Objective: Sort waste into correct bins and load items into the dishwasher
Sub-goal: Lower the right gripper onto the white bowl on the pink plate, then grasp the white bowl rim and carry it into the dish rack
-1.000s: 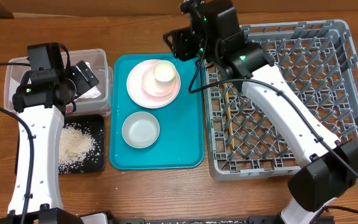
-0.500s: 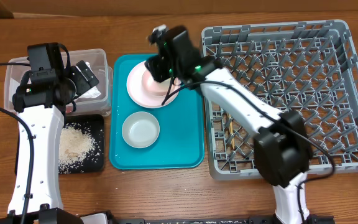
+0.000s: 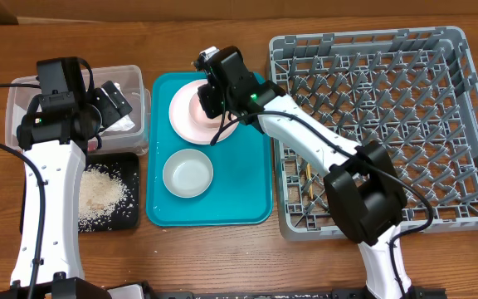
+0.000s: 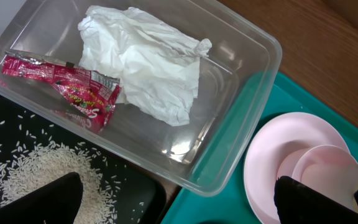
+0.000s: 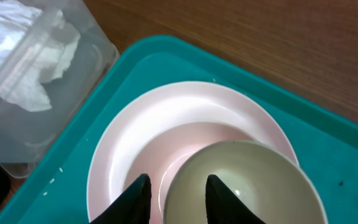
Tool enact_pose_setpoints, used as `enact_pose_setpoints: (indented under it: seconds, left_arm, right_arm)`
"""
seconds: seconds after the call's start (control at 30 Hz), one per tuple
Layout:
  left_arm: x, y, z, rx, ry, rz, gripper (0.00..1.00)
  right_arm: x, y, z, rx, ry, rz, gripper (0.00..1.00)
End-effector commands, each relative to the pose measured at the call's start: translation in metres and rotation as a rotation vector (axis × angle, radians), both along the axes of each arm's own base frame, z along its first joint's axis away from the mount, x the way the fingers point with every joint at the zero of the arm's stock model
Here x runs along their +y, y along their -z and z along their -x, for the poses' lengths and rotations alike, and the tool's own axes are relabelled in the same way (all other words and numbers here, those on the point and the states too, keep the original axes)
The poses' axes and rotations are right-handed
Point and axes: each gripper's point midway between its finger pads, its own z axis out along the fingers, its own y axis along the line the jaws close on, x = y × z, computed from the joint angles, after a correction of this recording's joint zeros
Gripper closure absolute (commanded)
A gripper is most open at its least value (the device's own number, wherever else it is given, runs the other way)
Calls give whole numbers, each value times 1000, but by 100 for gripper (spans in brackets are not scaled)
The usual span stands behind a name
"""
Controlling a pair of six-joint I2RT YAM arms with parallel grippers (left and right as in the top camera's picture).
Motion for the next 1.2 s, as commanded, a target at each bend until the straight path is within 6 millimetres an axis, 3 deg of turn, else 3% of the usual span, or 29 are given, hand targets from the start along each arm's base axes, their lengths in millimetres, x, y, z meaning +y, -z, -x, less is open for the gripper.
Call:
enact_pose_setpoints:
  seconds: [0.0, 0.53, 0.7, 0.77, 1.0, 1.07, 1.17]
  left_arm:
    - [1, -10, -4, -27, -8, -1, 0]
    - [1, -10, -3, -26, -8, -1, 0]
    - [1, -10, -4, -27, -8, -1, 0]
    - [1, -10, -4, -27, -8, 0, 0]
    - [1, -10, -4, -27, -8, 0, 0]
    - [1, -10, -4, -27, -8, 0, 0]
    - [1, -10, -4, -27, -8, 0, 0]
  right_arm:
    - [-1, 11, -1, 15, 3, 23, 72]
    - [-7, 20, 8, 58, 1, 56, 80]
    - [-6, 16, 8, 52, 1, 51, 94]
    - [-6, 9, 8, 45, 5, 43, 96]
    - [-6, -29, 8, -4, 8, -4, 96]
    - [-2, -51, 15, -11, -23, -48, 96]
    - [4, -104, 32, -36, -99, -160, 96]
